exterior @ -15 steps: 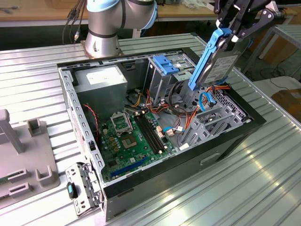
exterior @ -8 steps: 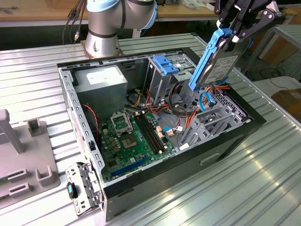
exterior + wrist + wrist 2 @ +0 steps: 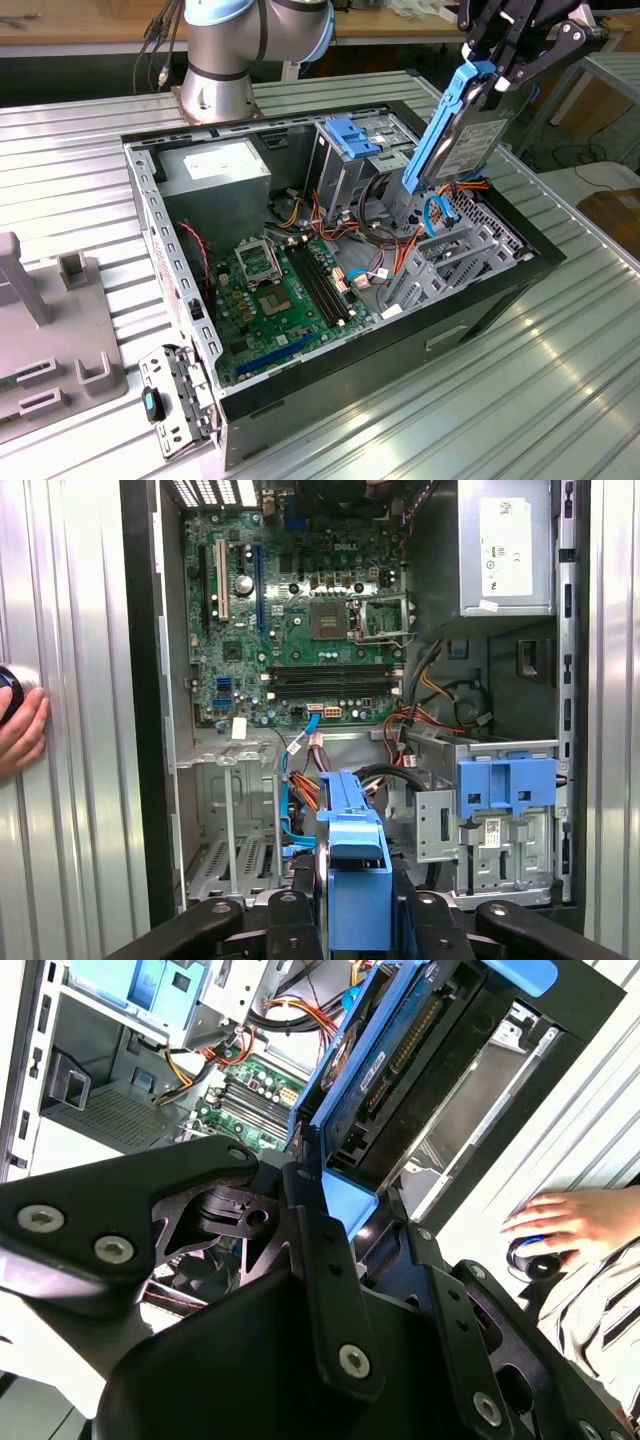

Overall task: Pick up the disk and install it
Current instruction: 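Pick up the disk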

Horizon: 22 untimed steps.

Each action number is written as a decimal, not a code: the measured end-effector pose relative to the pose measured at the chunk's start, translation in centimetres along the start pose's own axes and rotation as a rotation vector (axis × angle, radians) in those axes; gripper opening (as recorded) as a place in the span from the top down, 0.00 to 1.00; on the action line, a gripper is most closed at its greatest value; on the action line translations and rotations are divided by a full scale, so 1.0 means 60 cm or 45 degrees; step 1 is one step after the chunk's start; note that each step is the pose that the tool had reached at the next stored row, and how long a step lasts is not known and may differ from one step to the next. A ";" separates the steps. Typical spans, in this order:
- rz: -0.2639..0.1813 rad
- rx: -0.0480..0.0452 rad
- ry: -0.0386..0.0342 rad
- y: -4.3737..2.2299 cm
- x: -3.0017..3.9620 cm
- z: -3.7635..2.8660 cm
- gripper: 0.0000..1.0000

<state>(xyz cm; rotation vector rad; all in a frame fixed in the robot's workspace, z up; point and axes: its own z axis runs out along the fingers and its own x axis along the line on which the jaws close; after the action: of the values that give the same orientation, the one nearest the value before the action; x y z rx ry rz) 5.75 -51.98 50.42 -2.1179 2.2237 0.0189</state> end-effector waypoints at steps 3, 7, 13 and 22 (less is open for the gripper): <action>0.000 0.000 -0.0001 0.000 0.001 0.000 0.63; 0.000 0.000 -0.0001 0.000 0.002 0.000 0.63; 0.000 0.000 -0.0001 0.000 0.002 0.000 0.63; 0.000 0.000 -0.0001 -0.001 0.005 0.000 0.63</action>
<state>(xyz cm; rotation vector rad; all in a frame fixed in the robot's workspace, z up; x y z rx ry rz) 5.77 -52.28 50.41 -2.1178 2.2237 0.0189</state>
